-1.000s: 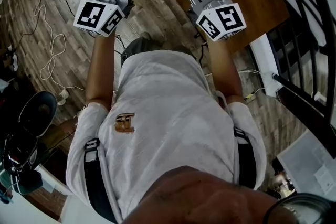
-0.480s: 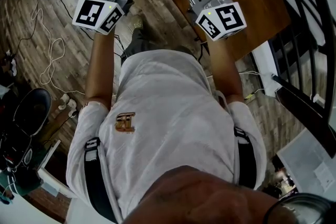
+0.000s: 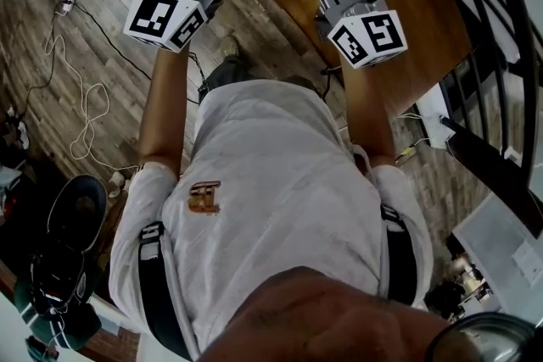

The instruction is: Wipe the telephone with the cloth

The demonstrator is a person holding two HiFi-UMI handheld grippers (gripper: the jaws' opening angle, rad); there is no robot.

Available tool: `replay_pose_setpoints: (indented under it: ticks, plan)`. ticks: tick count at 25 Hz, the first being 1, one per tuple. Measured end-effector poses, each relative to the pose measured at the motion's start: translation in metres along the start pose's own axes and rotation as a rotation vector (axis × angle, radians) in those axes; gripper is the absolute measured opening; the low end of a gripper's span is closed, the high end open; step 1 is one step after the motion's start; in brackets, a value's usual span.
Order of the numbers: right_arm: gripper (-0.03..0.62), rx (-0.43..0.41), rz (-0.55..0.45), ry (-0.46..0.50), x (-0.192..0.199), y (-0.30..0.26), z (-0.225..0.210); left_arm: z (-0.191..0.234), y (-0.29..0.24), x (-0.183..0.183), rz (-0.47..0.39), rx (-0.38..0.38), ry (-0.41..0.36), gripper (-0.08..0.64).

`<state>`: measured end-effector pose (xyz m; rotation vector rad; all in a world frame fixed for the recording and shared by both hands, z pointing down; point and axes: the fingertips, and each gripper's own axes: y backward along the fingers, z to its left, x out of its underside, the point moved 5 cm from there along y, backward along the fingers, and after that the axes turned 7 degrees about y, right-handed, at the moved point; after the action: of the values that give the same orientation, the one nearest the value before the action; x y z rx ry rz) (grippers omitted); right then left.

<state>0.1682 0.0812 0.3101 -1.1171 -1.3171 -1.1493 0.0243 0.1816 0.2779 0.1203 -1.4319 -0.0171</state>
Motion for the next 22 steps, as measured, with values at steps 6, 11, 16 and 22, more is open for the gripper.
replay_pose_setpoints:
  ticks: [6,11,16,22]
  plan:
    - [0.06,0.073,0.002,0.023,-0.008,-0.067,0.023,0.068,0.004,-0.013,0.005,0.095,0.001,0.018]
    - [0.06,0.163,0.025,0.021,-0.016,-0.133,0.022,0.138,-0.009,-0.026,0.039,0.17,0.015,0.018]
    - [0.06,0.238,0.06,0.012,-0.018,-0.199,0.009,0.215,-0.034,-0.032,0.072,0.213,0.042,0.018]
    - [0.06,0.295,0.105,-0.007,0.0,-0.241,-0.023,0.265,-0.076,-0.014,0.124,0.258,0.073,0.018]
